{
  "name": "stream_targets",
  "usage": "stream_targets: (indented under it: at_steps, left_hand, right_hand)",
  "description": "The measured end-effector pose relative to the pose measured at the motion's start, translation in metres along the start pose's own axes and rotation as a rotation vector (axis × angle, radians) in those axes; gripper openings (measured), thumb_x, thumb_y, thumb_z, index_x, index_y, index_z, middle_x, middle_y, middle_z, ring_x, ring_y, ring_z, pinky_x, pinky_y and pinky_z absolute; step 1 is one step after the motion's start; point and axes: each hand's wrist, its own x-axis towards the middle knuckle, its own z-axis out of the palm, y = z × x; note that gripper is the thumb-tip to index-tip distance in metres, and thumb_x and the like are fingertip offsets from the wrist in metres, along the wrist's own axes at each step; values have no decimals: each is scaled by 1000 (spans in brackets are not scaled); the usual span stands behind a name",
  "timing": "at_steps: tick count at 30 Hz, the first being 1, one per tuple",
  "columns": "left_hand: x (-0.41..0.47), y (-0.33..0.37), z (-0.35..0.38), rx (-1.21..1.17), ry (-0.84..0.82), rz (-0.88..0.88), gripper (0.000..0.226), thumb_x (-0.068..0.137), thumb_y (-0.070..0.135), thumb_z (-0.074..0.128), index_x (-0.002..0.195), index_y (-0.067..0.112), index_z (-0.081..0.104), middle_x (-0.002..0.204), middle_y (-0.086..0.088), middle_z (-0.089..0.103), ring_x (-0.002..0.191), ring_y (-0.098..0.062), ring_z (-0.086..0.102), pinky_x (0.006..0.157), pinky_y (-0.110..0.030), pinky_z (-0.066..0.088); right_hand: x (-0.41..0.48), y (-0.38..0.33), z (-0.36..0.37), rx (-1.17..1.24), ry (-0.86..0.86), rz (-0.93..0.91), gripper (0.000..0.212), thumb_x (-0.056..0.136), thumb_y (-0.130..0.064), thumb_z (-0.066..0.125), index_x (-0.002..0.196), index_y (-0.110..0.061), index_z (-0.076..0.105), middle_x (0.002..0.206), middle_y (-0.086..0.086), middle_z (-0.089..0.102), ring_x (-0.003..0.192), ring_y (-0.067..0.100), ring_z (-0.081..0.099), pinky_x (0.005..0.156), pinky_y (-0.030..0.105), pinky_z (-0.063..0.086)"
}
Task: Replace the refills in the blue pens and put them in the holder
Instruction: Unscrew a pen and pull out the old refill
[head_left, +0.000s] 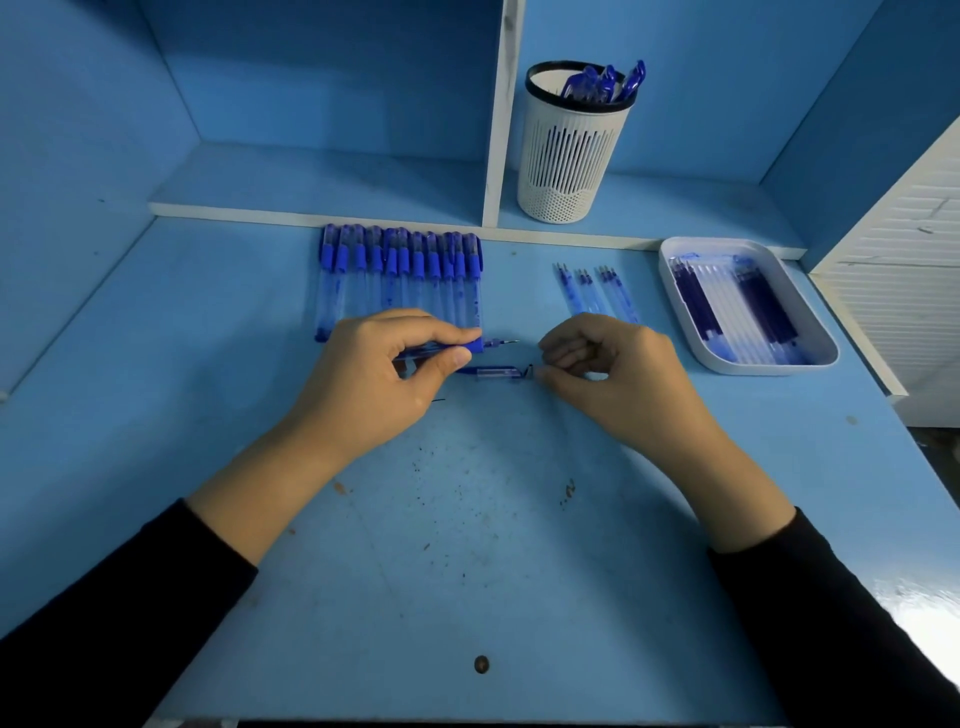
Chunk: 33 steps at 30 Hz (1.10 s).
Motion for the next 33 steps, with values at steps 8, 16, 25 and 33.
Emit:
stream_targets:
  at_steps: [8,16,25,33]
  left_hand:
    - [-2,3,4,-10,2,45,16,85,9,75,101,12,77,95,23,67,83,6,64,74,-9,46]
    - [-3,4,9,-41,108,1,18,87,14,73,105,17,76,85,13,69,69,-7,59,59,-21,47]
    - [-5,20,30,-105,246,-5,19,89,18,69,107,17,74,85,0,73,66,-15,60,55,-32,46]
    - [-3,22,36,-106,232,-37,19,90,17,69,108,15,75,88,3,73,66,-11,57,57,-20,46]
  right_hand:
    - [-2,-15,14,274,3,-47,7,81,-8,76,87,-11,72,75,-5,71,67,6,66,68,14,48]
    - [6,-11,-18,430,249,-69,10,91,3,60,87,-6,62,73,5,68,67,13,65,70,23,51]
    - [-2,-30,3,778,588,-55,17,83,7,67,92,-7,72,85,-4,72,80,7,64,79,16,49]
    - [9,-24,5,919,582,98,17,86,5,65,99,-2,72,91,4,75,87,15,70,82,24,53]
